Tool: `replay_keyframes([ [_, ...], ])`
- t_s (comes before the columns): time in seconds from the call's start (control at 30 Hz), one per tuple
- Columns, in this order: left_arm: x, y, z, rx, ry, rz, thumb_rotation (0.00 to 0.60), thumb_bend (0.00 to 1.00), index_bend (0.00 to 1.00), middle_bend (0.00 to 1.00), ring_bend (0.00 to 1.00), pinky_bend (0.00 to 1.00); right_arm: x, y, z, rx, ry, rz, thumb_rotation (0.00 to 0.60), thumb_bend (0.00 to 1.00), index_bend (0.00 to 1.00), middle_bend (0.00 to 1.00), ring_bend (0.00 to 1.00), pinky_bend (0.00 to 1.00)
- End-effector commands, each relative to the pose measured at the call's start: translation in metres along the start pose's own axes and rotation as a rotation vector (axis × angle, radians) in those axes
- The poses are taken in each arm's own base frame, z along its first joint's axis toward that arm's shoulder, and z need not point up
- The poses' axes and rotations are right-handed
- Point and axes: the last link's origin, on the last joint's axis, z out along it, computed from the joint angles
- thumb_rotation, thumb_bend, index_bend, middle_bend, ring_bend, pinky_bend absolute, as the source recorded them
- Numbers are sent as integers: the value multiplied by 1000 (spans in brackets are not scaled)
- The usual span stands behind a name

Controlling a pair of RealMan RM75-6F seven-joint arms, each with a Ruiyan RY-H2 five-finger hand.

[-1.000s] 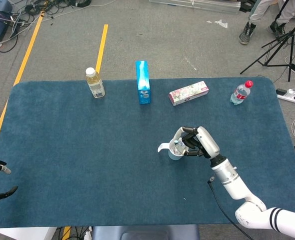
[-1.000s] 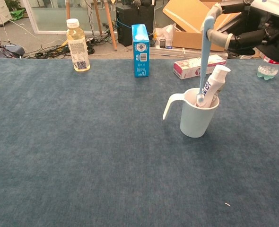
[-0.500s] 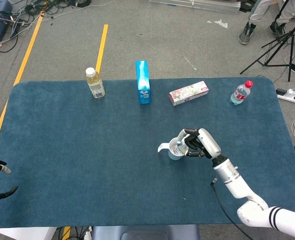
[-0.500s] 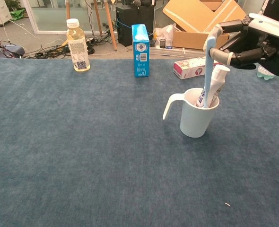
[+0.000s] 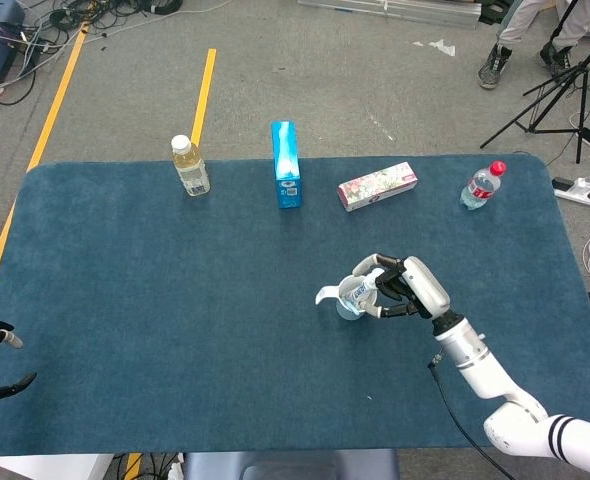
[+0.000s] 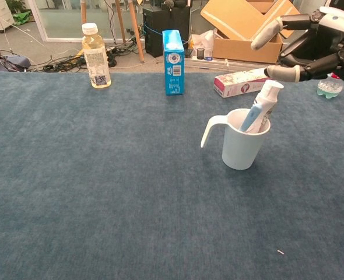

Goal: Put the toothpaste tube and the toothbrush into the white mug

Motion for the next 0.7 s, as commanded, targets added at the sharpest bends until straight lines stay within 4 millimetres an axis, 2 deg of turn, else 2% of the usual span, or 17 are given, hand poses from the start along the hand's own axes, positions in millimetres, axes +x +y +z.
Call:
replay_keyframes([
  [0.03,0,0,0,1,0,0,600,0,468,323,330,389,7,-6,-7,33,15,-67,600,114,436,1000,1000,1000],
  [0.1,0,0,0,2,0,1,600,0,468,323,331,389,15,-11,-13,56,33,-149,600,103,432,1000,1000,1000],
  [0.23,0,0,0,2,1,4,600,0,469,323,330,389,35,-20,-28,69,60,-421,600,87,424,1000,1000,1000],
  [0.33,-2,0,0,3,-3,10,600,0,469,323,330,389,54,-27,-44,25,73,-685,600,85,420,991,1000,1000],
  [0.47,-5,1,1,-2,-20,20,600,0,469,323,331,389,78,-34,-69,-107,56,-1034,600,86,419,916,990,1000],
  [0.7,-7,3,3,-3,-17,24,600,0,469,322,330,389,99,-31,-103,-293,79,-1276,600,87,419,761,856,982],
])
